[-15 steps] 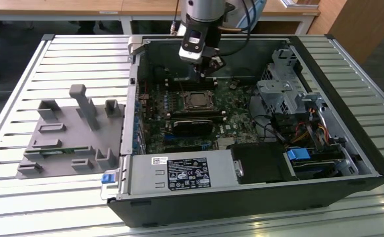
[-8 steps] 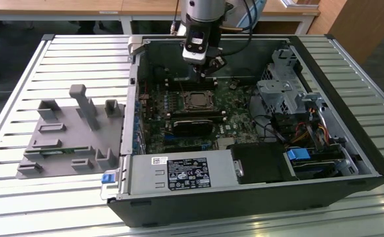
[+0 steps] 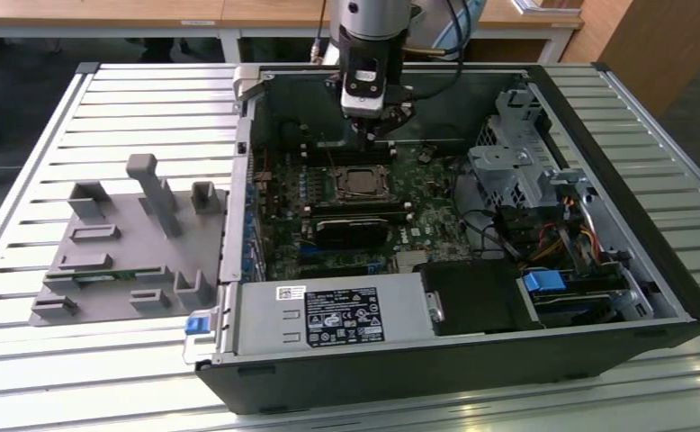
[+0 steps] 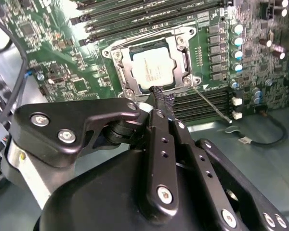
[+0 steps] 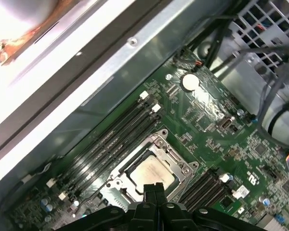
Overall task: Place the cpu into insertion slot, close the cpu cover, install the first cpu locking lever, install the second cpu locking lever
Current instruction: 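Install the first cpu locking lever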
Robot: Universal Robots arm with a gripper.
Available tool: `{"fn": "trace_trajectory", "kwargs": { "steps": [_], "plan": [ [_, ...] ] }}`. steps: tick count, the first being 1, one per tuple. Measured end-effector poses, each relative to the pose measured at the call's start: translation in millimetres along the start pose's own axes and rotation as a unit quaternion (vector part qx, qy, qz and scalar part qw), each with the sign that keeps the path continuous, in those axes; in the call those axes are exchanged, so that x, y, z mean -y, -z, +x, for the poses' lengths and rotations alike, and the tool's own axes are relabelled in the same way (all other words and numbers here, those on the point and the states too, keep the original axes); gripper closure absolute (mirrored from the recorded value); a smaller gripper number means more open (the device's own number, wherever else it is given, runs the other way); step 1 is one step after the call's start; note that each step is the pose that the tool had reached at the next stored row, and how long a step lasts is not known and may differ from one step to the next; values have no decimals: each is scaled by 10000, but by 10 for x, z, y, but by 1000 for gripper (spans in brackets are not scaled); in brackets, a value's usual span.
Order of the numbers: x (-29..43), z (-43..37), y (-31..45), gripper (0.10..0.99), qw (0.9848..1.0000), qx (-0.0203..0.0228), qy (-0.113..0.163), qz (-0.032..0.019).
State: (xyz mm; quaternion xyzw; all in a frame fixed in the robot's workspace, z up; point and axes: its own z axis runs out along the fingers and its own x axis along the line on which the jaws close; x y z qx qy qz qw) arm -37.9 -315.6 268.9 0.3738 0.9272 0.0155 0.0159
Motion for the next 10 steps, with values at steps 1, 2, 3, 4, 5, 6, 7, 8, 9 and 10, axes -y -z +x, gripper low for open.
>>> {"fn": "trace_trajectory", "kwargs": {
  "steps": [1,2,3,4,5,6,7,8,9,10],
  "plan": [
    [0,0,0,961,10000,-4,91,-1],
    [0,0,0,961,9998,-7,179,-3],
    [0,0,0,961,9996,-11,266,-5],
    [0,0,0,961,9994,-15,357,-7],
    [0,0,0,961,9990,-18,443,-8],
    [0,0,-1,961,9986,-22,528,-10],
    [0,0,-1,961,9981,-25,612,-11],
    [0,0,0,961,9976,-28,699,-12],
    [0,0,-1,961,9969,-32,787,-14],
    [0,0,-1,961,9961,-36,878,-16]
  ]
}}
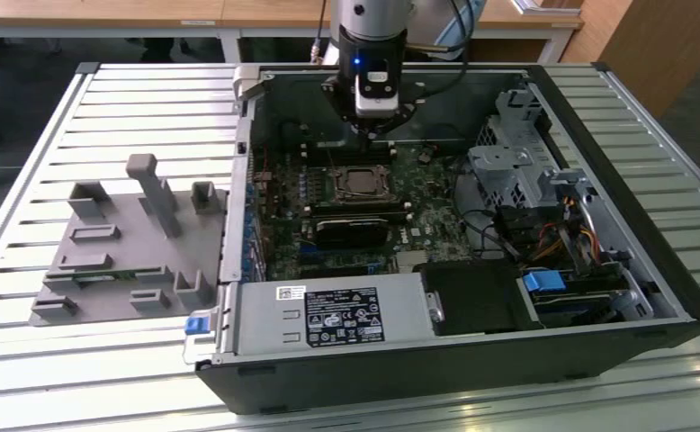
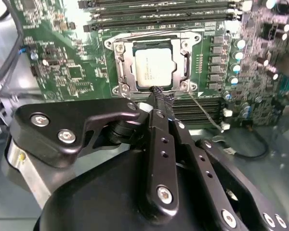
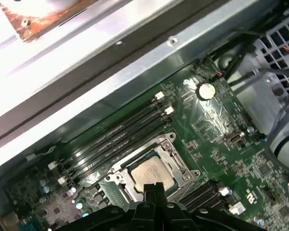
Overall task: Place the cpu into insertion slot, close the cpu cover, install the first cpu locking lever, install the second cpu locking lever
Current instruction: 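Install the first cpu locking lever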
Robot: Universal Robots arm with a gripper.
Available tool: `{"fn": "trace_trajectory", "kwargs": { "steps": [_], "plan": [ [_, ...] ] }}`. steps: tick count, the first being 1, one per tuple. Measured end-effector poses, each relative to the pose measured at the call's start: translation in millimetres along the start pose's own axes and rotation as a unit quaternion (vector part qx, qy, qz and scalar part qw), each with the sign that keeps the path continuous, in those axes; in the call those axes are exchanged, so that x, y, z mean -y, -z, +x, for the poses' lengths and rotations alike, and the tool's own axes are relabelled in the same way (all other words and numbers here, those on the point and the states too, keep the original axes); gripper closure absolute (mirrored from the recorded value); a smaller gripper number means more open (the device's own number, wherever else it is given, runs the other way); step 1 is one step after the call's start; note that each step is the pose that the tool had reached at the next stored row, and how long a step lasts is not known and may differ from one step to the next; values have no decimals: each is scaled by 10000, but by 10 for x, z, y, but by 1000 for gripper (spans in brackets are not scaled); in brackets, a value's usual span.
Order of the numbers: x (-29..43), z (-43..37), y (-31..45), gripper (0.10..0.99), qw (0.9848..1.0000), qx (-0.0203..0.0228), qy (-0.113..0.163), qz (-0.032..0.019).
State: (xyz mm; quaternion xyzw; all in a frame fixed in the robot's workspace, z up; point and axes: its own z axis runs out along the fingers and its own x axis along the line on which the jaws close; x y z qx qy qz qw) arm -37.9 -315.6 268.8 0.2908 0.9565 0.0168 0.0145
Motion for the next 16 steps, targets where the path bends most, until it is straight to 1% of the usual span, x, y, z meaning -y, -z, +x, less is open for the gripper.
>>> {"fn": "trace_trajectory", "kwargs": {
  "steps": [2,4,6,8,10,13,16],
  "plan": [
    [0,0,0,961,9998,-8,187,-3],
    [0,0,-1,961,9993,-15,367,-7],
    [0,0,-1,961,9985,-22,546,-9],
    [0,0,-1,961,9973,-30,731,-13],
    [0,0,-2,961,9958,-37,910,-16],
    [0,0,-3,961,9932,-47,1160,-21],
    [0,0,-3,961,9898,-58,1422,-25]
  ]
}}
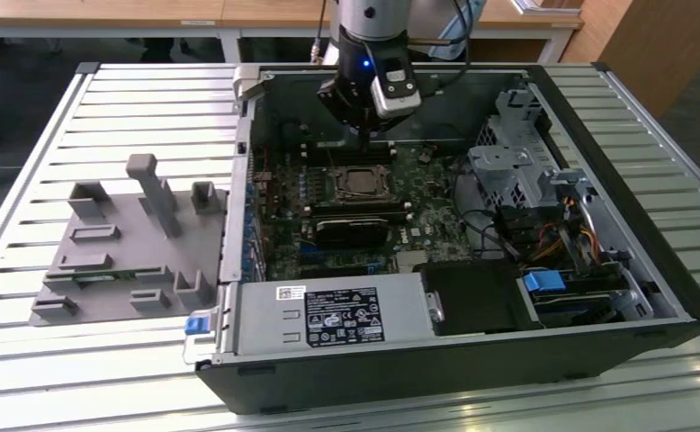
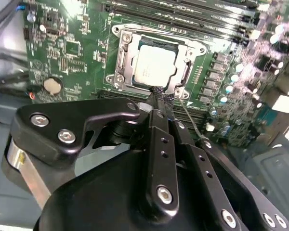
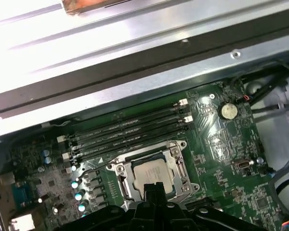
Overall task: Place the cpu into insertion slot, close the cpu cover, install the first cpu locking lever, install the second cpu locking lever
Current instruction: 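Install the first cpu locking lever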
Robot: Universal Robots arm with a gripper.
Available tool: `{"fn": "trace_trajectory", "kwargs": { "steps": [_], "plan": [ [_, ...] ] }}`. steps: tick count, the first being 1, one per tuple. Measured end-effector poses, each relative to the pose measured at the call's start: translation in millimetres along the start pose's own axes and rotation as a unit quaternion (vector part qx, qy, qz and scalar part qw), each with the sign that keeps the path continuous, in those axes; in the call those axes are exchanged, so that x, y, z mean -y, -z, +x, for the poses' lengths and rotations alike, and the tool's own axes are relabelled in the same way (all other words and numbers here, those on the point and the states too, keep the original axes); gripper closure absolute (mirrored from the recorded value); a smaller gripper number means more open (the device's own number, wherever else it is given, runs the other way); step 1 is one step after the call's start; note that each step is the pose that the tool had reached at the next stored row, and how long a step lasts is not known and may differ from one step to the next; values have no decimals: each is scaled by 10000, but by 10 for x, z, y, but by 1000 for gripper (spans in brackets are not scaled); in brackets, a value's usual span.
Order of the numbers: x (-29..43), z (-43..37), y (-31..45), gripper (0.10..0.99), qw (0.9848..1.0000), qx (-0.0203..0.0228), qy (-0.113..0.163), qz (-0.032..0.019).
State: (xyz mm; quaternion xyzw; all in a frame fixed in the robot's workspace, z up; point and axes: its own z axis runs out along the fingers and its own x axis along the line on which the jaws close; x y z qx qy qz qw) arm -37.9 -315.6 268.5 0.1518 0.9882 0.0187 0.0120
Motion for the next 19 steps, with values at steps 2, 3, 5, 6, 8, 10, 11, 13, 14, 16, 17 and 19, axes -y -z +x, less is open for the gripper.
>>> {"fn": "trace_trajectory", "kwargs": {
  "steps": [2,3,5,6,8,10,11,13,14,16,17,19],
  "plan": [
    [0,0,0,961,9998,-7,175,-3],
    [0,0,0,961,9997,-11,264,-5],
    [0,0,-1,961,9990,-18,444,-8],
    [0,0,-1,961,9985,-22,541,-10],
    [0,0,-1,961,9974,-29,721,-13],
    [0,0,-1,961,9959,-37,900,-16],
    [0,0,-2,961,9951,-40,990,-18],
    [0,0,-2,961,9931,-48,1173,-21],
    [0,0,-3,961,9920,-52,1263,-23],
    [1,0,-5,961,9894,-59,1449,-26],
    [1,0,-6,961,9881,-63,1537,-27],
    [4,9,-11,961,9864,-66,1644,-30]
  ]
}}
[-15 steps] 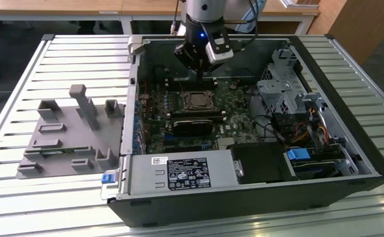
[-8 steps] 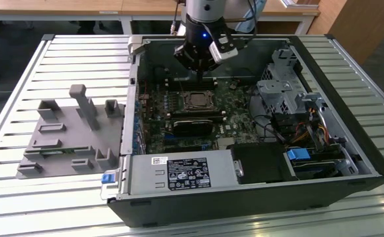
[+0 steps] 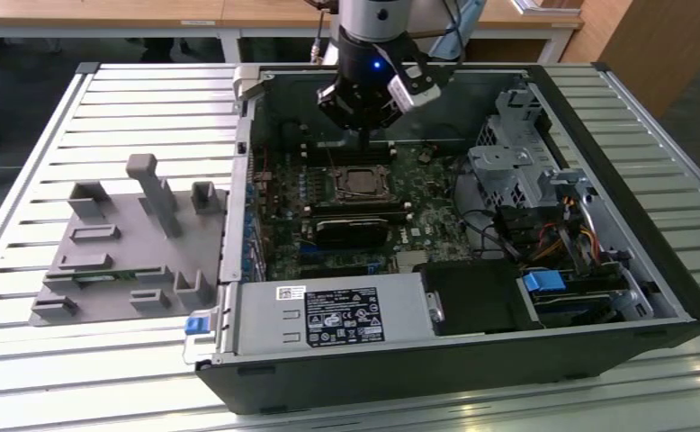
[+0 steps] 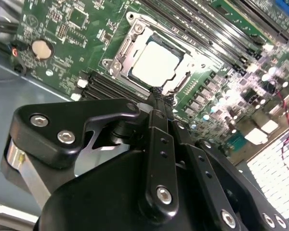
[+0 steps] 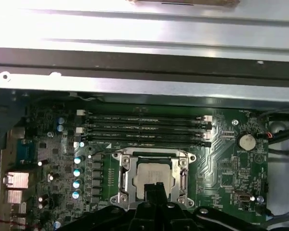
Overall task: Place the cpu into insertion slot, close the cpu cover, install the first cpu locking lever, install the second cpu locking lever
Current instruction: 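Install the first cpu locking lever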
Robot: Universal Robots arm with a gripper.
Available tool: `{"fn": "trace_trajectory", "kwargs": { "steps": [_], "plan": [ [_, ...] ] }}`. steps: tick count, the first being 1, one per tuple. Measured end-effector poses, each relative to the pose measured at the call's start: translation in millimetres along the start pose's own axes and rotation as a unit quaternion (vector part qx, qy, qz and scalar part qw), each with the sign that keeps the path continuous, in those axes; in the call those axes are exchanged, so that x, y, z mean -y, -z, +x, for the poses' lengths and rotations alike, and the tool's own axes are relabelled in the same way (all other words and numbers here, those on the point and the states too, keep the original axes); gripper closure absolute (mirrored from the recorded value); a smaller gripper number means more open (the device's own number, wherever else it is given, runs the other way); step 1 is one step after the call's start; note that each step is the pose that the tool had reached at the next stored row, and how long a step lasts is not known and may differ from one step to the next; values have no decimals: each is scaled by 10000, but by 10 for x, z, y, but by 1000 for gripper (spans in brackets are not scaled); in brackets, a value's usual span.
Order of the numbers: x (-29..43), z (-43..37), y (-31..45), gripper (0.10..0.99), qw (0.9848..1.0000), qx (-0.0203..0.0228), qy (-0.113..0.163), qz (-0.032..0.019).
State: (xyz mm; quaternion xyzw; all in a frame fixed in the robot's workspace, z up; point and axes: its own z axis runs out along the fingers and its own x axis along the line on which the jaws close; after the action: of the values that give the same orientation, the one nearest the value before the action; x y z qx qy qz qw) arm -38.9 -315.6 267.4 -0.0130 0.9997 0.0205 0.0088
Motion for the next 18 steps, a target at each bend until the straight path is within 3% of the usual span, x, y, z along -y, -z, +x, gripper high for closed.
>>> {"fn": "trace_trajectory", "kwargs": {
  "steps": [6,18],
  "plan": [
    [-5,172,-10,961,10000,3,26,-1],
    [-19,352,-27,961,9999,10,-106,0]
  ]
}}
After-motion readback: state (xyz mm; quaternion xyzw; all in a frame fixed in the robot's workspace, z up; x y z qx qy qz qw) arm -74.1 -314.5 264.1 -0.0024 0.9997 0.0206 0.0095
